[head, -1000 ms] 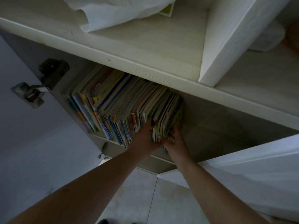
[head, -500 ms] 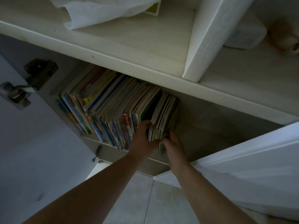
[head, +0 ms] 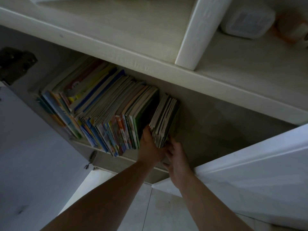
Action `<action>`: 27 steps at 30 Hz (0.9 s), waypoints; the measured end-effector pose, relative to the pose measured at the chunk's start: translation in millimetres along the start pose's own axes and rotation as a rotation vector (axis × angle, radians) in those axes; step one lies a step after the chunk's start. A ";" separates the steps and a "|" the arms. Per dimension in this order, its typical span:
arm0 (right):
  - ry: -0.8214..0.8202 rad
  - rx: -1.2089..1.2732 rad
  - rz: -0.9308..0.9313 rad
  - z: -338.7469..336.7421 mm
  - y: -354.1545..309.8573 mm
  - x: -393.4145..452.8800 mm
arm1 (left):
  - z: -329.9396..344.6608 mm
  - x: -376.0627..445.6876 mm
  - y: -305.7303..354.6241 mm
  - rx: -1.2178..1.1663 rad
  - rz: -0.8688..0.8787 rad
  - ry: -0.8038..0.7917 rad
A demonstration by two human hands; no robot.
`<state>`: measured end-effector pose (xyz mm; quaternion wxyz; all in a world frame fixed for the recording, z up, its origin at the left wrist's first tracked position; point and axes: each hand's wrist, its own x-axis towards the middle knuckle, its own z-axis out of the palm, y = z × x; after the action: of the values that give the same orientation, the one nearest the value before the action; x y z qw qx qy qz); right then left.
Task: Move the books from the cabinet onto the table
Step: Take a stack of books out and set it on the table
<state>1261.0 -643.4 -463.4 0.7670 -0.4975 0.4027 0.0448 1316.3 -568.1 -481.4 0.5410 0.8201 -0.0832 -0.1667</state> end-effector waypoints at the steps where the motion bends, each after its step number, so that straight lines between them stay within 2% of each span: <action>1: -0.003 -0.005 0.000 0.3 0.5 -0.5 | 1.0 0.5 -0.4 0.014 -0.002 0.029; 11: -0.029 -0.201 -0.163 17.0 4.0 -1.5 | -0.8 11.7 -8.5 -0.080 -0.053 0.153; 14: -0.029 -0.168 -0.216 22.8 8.9 -14.0 | -5.6 5.7 -9.9 -0.147 -0.061 0.160; 16: -0.012 -0.160 -0.238 27.3 8.7 -27.9 | -13.0 -2.0 -10.0 -0.168 -0.064 0.134; 21: -0.028 -0.354 -0.231 35.5 21.6 -59.3 | -50.2 -27.0 -11.5 -0.066 -0.026 0.018; 24: -0.050 -0.394 -0.213 35.9 33.9 -79.6 | -81.1 -45.0 -23.3 -0.113 -0.097 -0.046; 27: 0.031 -0.509 -0.278 27.1 36.5 -98.4 | -121.8 -69.8 -18.3 -0.249 -0.208 -0.134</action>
<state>1193.3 -570.8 -419.8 0.6100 -0.7250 0.3182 0.0314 1294.8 -434.0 -441.6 0.6114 0.7381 -0.0124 -0.2851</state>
